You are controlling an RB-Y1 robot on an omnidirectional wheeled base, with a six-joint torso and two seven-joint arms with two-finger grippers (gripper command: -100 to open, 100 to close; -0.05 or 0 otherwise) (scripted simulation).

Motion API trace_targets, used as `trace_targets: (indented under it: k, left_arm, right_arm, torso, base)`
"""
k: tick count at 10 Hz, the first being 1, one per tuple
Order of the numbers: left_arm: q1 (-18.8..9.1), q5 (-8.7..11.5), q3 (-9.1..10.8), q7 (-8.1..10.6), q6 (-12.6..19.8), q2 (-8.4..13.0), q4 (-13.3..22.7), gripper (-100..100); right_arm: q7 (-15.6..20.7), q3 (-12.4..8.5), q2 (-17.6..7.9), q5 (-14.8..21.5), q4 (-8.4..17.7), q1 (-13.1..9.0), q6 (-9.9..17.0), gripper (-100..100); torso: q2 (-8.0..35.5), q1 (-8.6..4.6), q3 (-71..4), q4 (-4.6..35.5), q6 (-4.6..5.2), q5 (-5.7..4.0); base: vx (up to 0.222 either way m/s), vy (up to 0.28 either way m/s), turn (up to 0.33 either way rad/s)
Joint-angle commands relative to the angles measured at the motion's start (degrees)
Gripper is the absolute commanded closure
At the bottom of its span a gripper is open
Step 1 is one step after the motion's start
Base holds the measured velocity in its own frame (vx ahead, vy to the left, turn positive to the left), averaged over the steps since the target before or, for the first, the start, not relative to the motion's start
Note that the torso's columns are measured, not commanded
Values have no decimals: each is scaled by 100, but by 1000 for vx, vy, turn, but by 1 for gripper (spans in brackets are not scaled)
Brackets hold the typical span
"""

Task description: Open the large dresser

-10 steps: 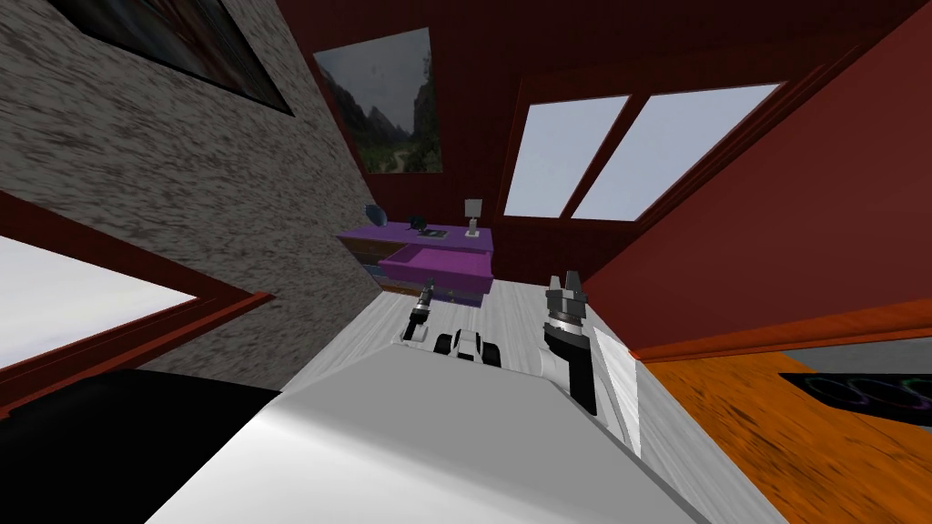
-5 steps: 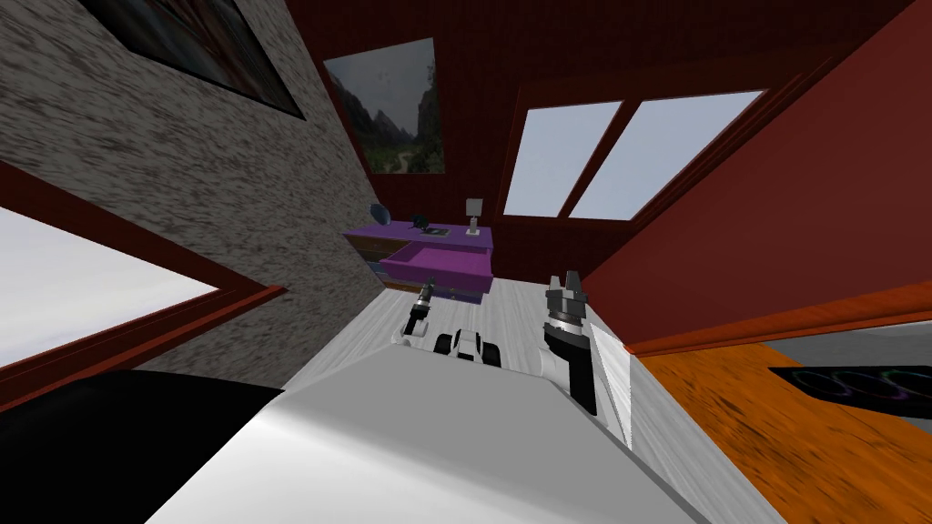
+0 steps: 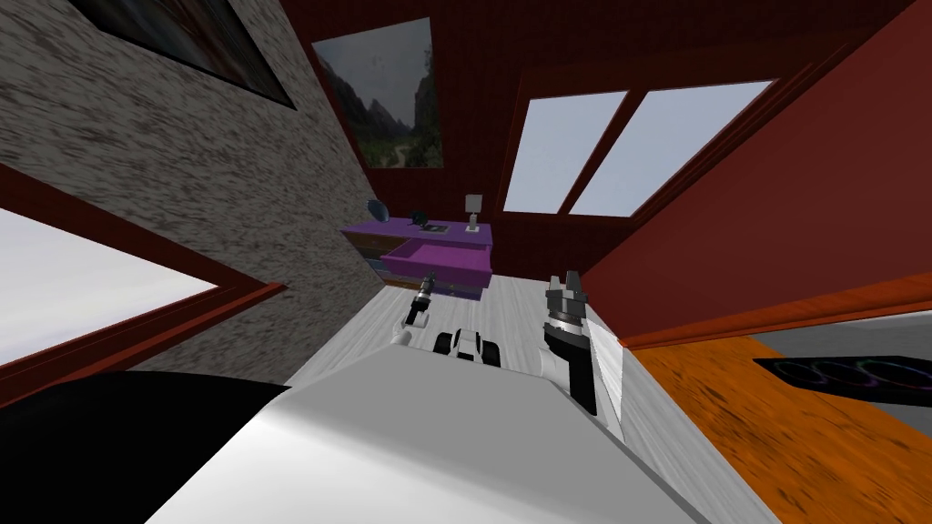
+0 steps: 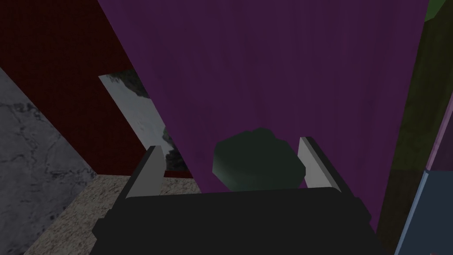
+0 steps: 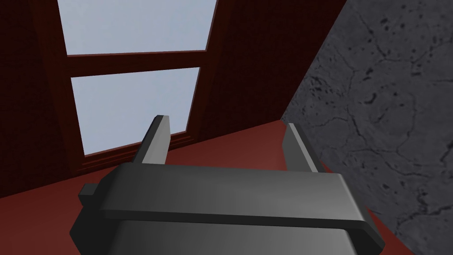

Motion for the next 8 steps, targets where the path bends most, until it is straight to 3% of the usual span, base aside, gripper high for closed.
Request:
trace_targets:
  k: [1,2,3,8]
  left_arm:
    - [-193,23,49,31,305,64,-227,-100]
    - [-85,8,21,6,246,6,-106,-100]
    - [-78,8,20,4,304,3,-106,0]
    - [-26,8,18,6,353,-2,-44,0]
  right_arm:
    - [0,0,0,0,0,0,0,0]
    - [0,0,0,0,0,0,0,0]
    - [0,0,0,0,0,0,0,0]
    - [0,0,0,0,0,1,0,0]
  torso:
    - [4,-6,2,6,1,-4]
    - [16,-16,7,22,6,-14]
    - [6,-14,5,5,7,-4]
    - [-39,11,-21,-34,11,20]
  base:
    - [-60,-15,11]
    - [-19,-1,-1]
    - [0,0,0]
    - [0,0,0]
